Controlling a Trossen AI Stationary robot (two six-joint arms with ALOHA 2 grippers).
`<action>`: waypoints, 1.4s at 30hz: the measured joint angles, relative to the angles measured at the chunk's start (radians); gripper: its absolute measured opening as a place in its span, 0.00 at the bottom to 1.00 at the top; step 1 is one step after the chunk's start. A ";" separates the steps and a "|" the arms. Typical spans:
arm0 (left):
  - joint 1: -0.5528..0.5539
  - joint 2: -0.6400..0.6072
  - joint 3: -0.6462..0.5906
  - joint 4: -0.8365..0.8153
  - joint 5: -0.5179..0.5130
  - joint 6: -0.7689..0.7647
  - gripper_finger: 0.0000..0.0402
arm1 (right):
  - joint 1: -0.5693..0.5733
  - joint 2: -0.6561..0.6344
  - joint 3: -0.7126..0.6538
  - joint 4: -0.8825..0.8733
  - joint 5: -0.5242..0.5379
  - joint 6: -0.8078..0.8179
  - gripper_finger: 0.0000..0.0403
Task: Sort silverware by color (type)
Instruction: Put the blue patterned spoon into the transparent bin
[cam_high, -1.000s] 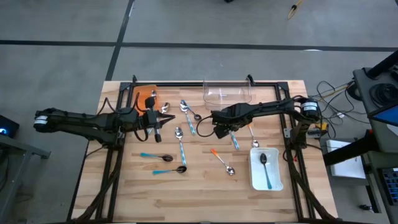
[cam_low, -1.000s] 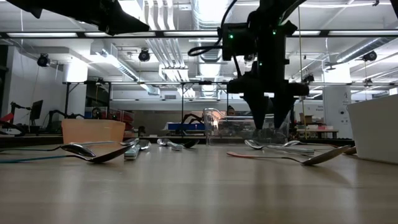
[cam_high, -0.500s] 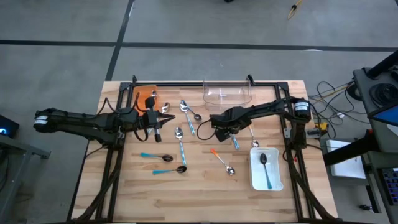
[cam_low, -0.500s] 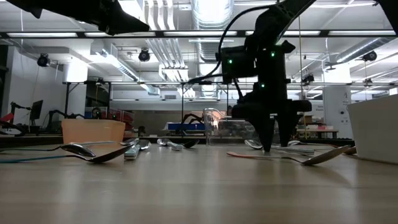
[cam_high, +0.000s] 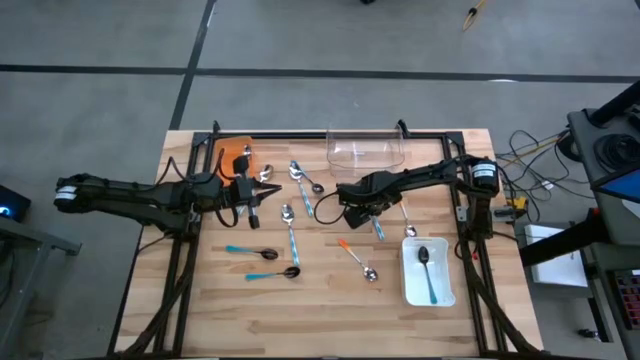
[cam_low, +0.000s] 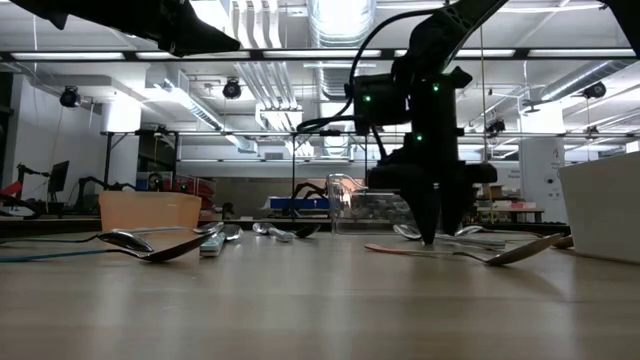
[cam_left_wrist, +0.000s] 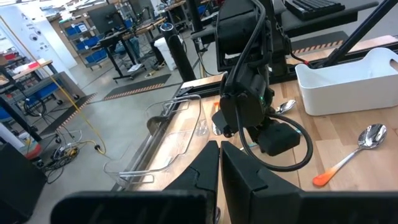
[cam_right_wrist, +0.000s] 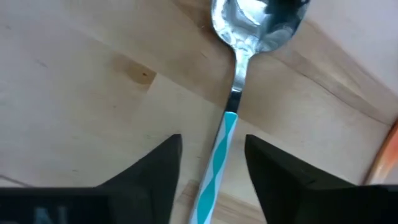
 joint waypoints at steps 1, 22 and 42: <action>0.000 0.000 0.000 0.000 0.000 0.000 0.00 | 0.000 0.000 0.000 0.005 -0.001 0.001 0.36; 0.000 0.000 0.000 -0.001 0.000 0.000 0.00 | 0.003 -0.017 -0.003 0.034 -0.028 0.020 0.05; 0.000 0.000 0.000 0.000 0.000 0.008 0.00 | -0.018 -0.068 0.314 -0.091 -0.046 -0.296 0.05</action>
